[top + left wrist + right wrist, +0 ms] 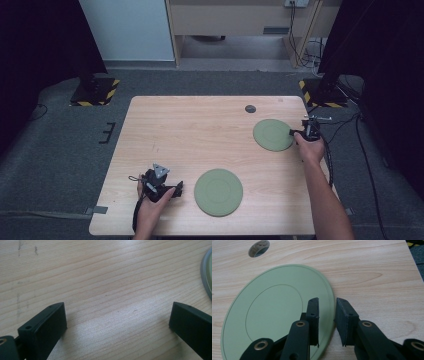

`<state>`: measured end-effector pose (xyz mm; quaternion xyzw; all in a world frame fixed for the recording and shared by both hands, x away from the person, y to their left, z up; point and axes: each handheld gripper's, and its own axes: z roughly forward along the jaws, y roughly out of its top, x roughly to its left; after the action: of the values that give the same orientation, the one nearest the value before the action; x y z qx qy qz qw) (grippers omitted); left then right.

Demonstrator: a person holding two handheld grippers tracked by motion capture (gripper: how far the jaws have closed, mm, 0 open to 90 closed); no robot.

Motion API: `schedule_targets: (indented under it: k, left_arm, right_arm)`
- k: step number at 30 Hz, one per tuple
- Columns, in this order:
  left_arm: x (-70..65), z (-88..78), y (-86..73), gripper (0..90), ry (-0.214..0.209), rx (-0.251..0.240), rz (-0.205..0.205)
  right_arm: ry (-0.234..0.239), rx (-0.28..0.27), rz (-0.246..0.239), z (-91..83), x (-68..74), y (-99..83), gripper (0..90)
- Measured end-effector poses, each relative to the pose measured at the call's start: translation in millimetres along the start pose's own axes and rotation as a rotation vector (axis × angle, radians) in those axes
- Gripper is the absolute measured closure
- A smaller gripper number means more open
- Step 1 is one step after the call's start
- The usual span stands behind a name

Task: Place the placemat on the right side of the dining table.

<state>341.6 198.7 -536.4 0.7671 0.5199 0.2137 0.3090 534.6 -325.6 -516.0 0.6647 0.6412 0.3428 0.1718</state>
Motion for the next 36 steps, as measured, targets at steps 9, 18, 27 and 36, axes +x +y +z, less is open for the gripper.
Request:
schedule_targets:
  k: [9,18,27,36]
  left_arm:
    - [-0.1,0.0,0.0,0.6,0.0,0.0,-0.001]
    - [-0.6,0.0,-0.1,0.7,-0.003,-0.001,0.002]
    - [-1.1,-0.1,-0.2,0.6,-0.006,-0.001,0.006]
    - [-1.5,-0.2,-0.3,0.6,-0.008,-0.001,0.007]
  right_arm:
    - [0.02,-0.024,0.01,-2.2,3.2,1.7,70.4]
    - [0.029,-0.059,-0.016,-4.4,11.1,4.5,61.0]
    - [0.06,-0.099,-0.025,-12.4,18.2,10.6,47.5]
    - [0.083,-0.088,-0.038,-15.6,23.0,15.8,23.2]
